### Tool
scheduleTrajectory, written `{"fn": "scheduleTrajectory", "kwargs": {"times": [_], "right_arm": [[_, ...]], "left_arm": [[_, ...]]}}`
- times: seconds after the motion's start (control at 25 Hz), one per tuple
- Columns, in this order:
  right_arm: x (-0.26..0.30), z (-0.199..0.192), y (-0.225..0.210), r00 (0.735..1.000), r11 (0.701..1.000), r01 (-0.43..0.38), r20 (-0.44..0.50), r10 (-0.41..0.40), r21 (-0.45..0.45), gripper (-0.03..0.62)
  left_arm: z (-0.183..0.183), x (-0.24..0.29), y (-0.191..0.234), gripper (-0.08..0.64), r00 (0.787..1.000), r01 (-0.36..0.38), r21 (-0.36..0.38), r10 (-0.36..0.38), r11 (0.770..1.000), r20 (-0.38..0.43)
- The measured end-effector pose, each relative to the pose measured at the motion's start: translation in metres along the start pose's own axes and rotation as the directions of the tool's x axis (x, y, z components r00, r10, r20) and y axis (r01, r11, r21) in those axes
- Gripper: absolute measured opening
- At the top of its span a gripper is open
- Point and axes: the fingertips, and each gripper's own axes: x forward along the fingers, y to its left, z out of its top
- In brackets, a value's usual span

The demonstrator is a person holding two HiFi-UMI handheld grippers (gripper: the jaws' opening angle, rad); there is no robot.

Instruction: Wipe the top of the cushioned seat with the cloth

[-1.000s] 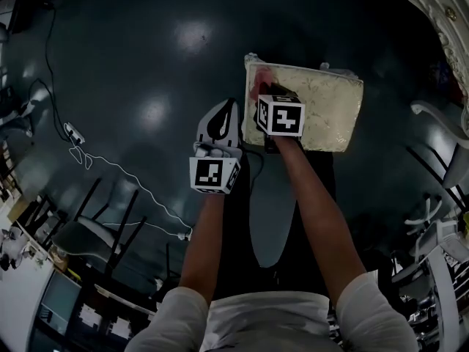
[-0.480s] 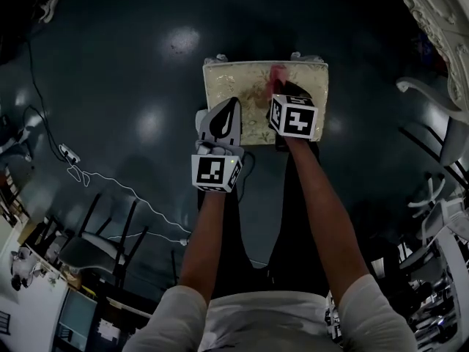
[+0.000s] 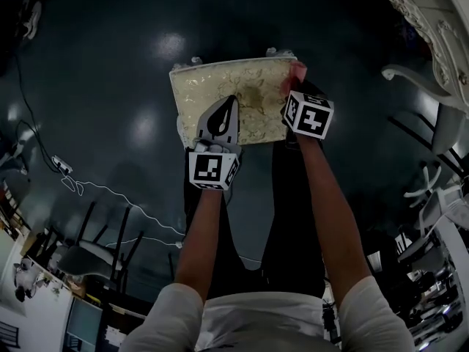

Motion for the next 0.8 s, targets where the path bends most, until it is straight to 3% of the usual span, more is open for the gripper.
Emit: {"fn": "scheduleTrajectory", "kwargs": {"times": [0.16,0.28,0.4,0.56,0.68,0.8], "right_arm": [[0.006,-0.004,-0.018,1.000,1.000,0.027,-0.006,-0.027,-0.012,0.018],[0.016,-0.010,-0.034,0.999,0.998,0.034,-0.032,-0.033,0.046,0.018],[0.025,-0.016,-0.039,0.999,0.996,0.007,-0.051,-0.002,0.094,0.018],[0.027,-0.016,-0.038,0.998,0.997,-0.005,-0.064,0.009,0.074,0.020],[0.014,-0.005,-0.033,1.000,0.998,-0.008,-0.023,0.010,0.066,0.019],[-0.009,0.007,0.003,0.997,0.993,-0.073,0.046,0.069,0.090,0.020]], "left_arm": [[-0.007,0.012,-0.019,0.011,1.000,0.017,-0.008,-0.017,1.000,-0.010],[-0.011,0.020,-0.029,0.011,0.999,0.034,-0.002,-0.034,0.999,-0.017],[-0.015,0.024,-0.030,0.011,0.999,0.042,0.017,-0.041,0.999,-0.029],[-0.021,0.025,-0.023,0.011,0.999,0.027,0.027,-0.026,0.999,-0.043],[-0.014,0.021,-0.019,0.011,0.999,0.020,0.027,-0.019,0.999,-0.033],[-0.003,0.010,-0.004,0.011,1.000,0.003,0.028,-0.003,1.000,-0.014]]}}
